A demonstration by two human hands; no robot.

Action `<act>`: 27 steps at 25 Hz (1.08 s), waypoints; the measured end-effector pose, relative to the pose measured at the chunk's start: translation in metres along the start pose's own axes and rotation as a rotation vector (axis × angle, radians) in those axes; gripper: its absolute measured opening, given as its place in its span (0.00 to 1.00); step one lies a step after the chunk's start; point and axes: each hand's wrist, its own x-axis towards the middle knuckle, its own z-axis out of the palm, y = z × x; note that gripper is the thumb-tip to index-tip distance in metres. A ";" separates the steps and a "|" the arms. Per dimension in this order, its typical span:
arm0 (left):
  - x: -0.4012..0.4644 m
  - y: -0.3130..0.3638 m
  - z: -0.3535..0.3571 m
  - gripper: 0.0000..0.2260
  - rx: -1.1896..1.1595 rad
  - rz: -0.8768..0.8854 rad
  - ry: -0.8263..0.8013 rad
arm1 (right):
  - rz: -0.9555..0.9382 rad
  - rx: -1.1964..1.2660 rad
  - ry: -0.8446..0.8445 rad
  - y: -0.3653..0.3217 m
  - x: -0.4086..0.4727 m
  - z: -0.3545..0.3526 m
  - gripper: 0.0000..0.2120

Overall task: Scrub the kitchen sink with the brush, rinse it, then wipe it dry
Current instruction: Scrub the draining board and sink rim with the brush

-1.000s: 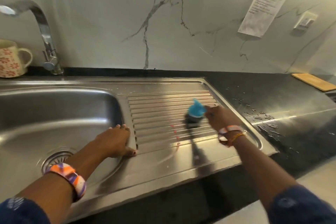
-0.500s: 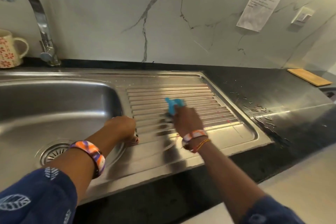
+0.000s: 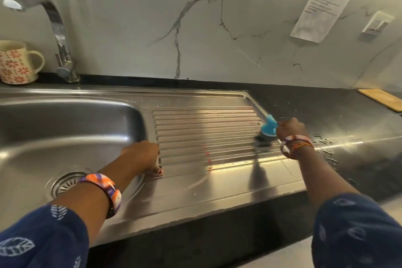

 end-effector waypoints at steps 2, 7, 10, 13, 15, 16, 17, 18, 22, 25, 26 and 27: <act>0.001 0.001 0.000 0.21 0.010 -0.018 -0.020 | -0.068 -0.028 -0.045 -0.019 -0.038 0.012 0.16; 0.007 0.003 -0.001 0.22 0.079 -0.030 -0.034 | -0.621 0.125 -0.249 -0.103 -0.144 0.076 0.16; 0.007 0.004 0.001 0.22 0.116 -0.020 -0.033 | -0.576 0.314 -0.413 -0.111 -0.128 0.083 0.16; 0.006 0.004 -0.002 0.23 0.085 -0.024 -0.023 | -0.422 0.384 -0.394 -0.061 -0.077 0.057 0.14; 0.007 0.004 -0.003 0.23 0.074 -0.018 -0.043 | -0.237 0.372 -0.303 -0.021 -0.035 0.030 0.11; 0.007 0.004 -0.003 0.23 0.075 -0.013 -0.046 | -0.165 0.334 -0.253 -0.003 -0.017 0.017 0.11; 0.007 0.004 -0.004 0.23 0.074 -0.007 -0.043 | -0.125 0.274 -0.183 0.011 -0.001 0.006 0.12; 0.007 0.004 -0.004 0.23 0.067 -0.004 -0.039 | -0.095 0.219 -0.115 0.020 0.010 -0.004 0.14; 0.010 -0.004 0.003 0.21 0.011 0.003 -0.015 | -0.119 0.153 -0.083 -0.006 0.004 0.026 0.14; 0.015 -0.011 0.006 0.21 -0.015 -0.008 0.011 | -0.390 -0.101 0.118 -0.002 0.074 0.173 0.14; 0.016 -0.013 0.007 0.21 -0.007 -0.009 0.016 | -0.438 -0.018 0.035 -0.014 0.067 0.211 0.15; 0.017 -0.013 0.008 0.21 -0.001 -0.006 0.021 | -0.451 0.115 -0.073 -0.034 0.043 0.216 0.15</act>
